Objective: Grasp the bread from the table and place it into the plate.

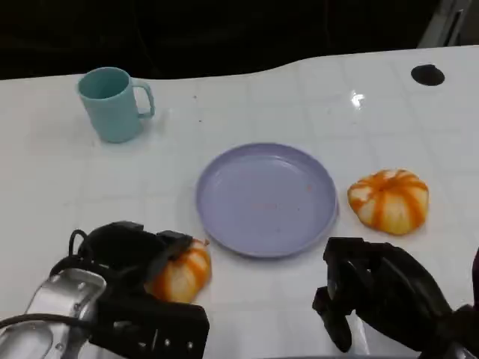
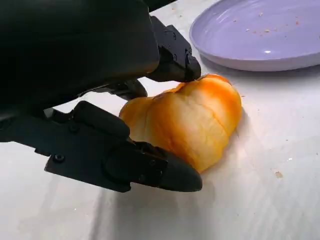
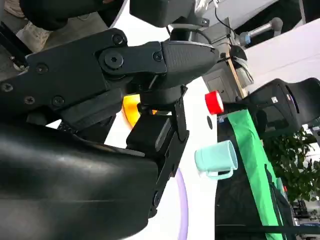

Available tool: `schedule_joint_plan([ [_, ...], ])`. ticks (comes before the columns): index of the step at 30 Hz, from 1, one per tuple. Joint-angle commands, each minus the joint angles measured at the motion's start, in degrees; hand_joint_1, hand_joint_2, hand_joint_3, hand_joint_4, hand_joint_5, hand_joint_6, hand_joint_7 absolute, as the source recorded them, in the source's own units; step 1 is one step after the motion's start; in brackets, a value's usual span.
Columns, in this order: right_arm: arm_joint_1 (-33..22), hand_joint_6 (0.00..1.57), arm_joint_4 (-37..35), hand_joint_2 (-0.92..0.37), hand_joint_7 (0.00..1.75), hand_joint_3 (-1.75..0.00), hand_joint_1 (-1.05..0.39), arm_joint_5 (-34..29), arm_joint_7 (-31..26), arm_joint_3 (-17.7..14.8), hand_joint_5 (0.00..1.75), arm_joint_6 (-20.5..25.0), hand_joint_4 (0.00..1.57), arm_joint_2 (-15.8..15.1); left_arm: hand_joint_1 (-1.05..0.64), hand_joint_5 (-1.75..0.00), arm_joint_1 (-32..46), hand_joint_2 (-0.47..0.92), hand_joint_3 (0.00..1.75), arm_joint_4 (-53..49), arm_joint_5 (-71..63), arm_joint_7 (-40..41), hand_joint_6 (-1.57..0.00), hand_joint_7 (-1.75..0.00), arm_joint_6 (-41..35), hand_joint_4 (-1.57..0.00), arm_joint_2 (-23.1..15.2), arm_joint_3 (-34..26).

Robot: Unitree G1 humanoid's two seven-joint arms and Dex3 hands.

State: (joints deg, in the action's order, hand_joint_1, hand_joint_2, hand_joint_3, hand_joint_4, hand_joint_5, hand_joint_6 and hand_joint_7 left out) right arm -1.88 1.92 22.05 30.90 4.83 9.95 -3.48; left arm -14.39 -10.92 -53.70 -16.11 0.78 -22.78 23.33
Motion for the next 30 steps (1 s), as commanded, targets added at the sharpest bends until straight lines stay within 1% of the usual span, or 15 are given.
schedule_joint_plan([
  [1, -0.35, 1.1, 0.88, -0.92, 1.52, -0.35, -0.93, 0.31, -0.05, -0.62, 1.62, 0.12, 1.27, -0.57, -0.63, -0.35, 0.06, 0.92, 0.07, -6.2, 2.61, 5.32, -0.32, -0.03, 2.6, -0.32, -0.02, 0.65],
  [3, -0.43, 1.1, 0.95, -0.92, 1.52, -0.35, -0.93, 0.34, -0.05, -0.67, 1.62, 0.12, 1.27, -0.6, -0.44, -0.36, -0.35, 0.92, 0.08, -9.4, 4.07, 10.04, -0.42, -0.06, 5.82, -0.38, -0.14, 0.5],
  [4, -0.47, 1.1, 0.97, -0.92, 1.52, -0.35, -0.93, 0.39, -0.02, -0.73, 1.62, 0.03, 1.27, -0.58, -0.34, -0.44, -0.59, 0.92, 0.13, -11.01, 4.68, 12.93, -0.55, -0.1, 7.65, -0.5, -0.2, 0.39],
  [7, -0.48, 1.1, 1.13, -0.92, 1.52, -0.35, -0.93, 0.46, 0.03, -0.82, 1.62, 0.08, 1.28, -0.68, -0.26, -0.96, -1.28, 0.92, 0.37, -14.78, 5.85, 20.0, -0.97, -0.14, 10.81, -0.72, -0.03, 0.08],
  [8, -0.43, 1.1, 1.06, -0.92, 1.52, -0.35, -0.93, 0.5, 0.16, -0.87, 1.61, 0.02, 1.28, -0.73, -0.27, -1.19, -1.61, 0.92, 0.48, -15.86, 5.88, 21.78, -1.1, -0.23, 11.51, -0.79, -0.04, 0.2],
  [9, -0.4, 1.1, 0.98, -0.92, 1.52, -0.35, -0.93, 0.53, 0.3, -0.91, 1.61, -0.09, 1.28, -0.78, -0.29, -1.41, -1.9, 0.92, 0.5, -16.74, 5.79, 23.29, -1.11, -0.44, 12.06, -0.8, -0.08, 0.39],
  [10, -0.39, 1.1, 0.92, -0.92, 1.52, -0.35, -0.93, 0.66, 0.43, -0.99, 1.61, -0.1, 1.28, -0.79, -0.29, -1.61, -2.14, 0.92, 0.49, -17.61, 5.64, 25.05, -0.95, -0.96, 12.75, -0.81, -0.09, 0.56],
  [11, -0.38, 1.1, 0.9, -0.92, 1.52, -0.35, -0.93, 0.77, 0.53, -1.06, 1.61, -0.05, 1.28, -0.82, -0.29, -1.68, -2.34, 0.92, 0.49, -18.22, 5.44, 26.35, -0.84, -1.28, 13.13, -0.83, -0.11, 0.74],
  [13, -0.42, 1.1, 1.04, -0.92, 1.52, -0.35, -0.93, 0.92, 0.51, -1.17, 1.61, 0.23, 1.28, -0.88, -0.29, -1.73, -2.6, 0.92, 0.51, -18.79, 5.33, 27.87, -0.7, -1.61, 13.49, -0.82, -0.19, 1.06],
  [15, -0.54, 1.1, 1.41, -0.92, 1.52, -0.35, -0.93, 0.86, 0.37, -1.2, 1.61, 0.47, 1.28, -1.06, -0.28, -1.74, -2.54, 0.92, 0.52, -18.04, 5.25, 28.2, -0.67, -1.71, 13.15, -0.83, -0.42, 1.31],
  [21, -0.85, 1.1, 1.8, -0.92, 1.52, -0.35, -0.93, 1.14, 0.64, -1.34, 1.61, 0.55, 1.28, -1.28, -0.28, -1.75, -1.95, 0.88, 0.57, -13.84, 3.67, 27.92, -0.65, -1.71, 11.29, -0.83, -1.7, 1.93],
  [25, -1.17, 1.1, 2.4, -0.92, 1.52, -0.36, -0.92, 1.02, 0.37, -1.28, 1.61, 0.75, 1.28, -1.28, -0.31, -1.73, -0.9, 0.86, 0.54, -7.83, 1.77, 24.22, -0.79, -1.24, 7.29, -0.78, -3.15, 1.67],
  [26, -1.17, 1.1, 2.49, -0.92, 1.53, -0.36, -0.92, 1.14, 0.4, -1.3, 1.61, 1.0, 1.28, -1.3, -0.31, -1.67, -0.63, 0.88, 0.48, -6.39, 1.5, 23.18, -0.85, -1.04, 6.31, -0.79, -3.47, 1.5],
  [28, -1.18, 1.1, 2.48, -0.92, 1.53, -0.36, -0.91, 1.2, 0.54, -1.3, 1.61, 1.06, 1.28, -1.31, -0.3, -1.59, -0.05, 0.91, 0.41, -3.25, 0.9, 21.15, -0.93, -0.79, 4.09, -0.81, -4.12, 1.0],
  [30, -1.25, 1.09, 2.41, -0.92, 1.53, -0.36, -0.91, 0.91, 0.56, -1.16, 1.61, 0.7, 1.27, -1.28, -0.3, -1.64, 0.57, 0.92, 0.37, 0.01, 0.34, 19.32, -0.97, -0.72, 1.83, -0.79, -4.6, 0.24],
])
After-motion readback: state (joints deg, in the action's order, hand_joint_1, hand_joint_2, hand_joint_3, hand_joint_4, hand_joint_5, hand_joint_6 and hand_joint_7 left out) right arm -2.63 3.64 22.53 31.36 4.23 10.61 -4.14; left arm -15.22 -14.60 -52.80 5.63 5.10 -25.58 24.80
